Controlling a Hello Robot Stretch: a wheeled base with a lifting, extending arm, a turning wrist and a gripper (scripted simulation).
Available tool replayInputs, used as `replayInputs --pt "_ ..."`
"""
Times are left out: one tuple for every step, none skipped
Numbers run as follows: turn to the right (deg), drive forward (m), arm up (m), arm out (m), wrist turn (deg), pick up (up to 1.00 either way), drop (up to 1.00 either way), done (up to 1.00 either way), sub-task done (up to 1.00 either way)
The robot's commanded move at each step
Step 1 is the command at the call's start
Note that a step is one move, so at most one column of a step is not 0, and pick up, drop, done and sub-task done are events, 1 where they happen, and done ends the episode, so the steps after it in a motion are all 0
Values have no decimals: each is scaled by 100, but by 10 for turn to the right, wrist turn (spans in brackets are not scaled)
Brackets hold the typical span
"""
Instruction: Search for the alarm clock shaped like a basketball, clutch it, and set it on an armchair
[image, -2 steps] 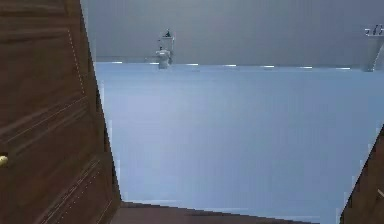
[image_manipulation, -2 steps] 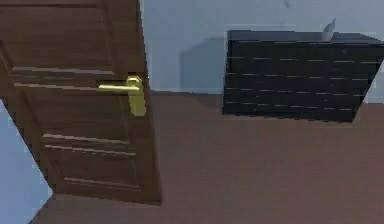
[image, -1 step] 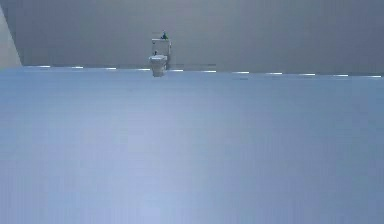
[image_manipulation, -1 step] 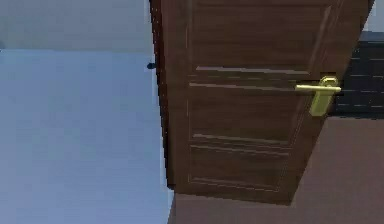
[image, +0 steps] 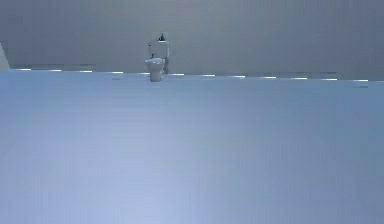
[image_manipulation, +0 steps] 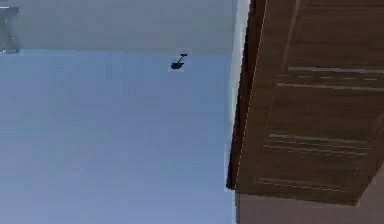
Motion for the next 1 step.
replayInputs --pt "-330 0 0 0 0 0 0 0 0"
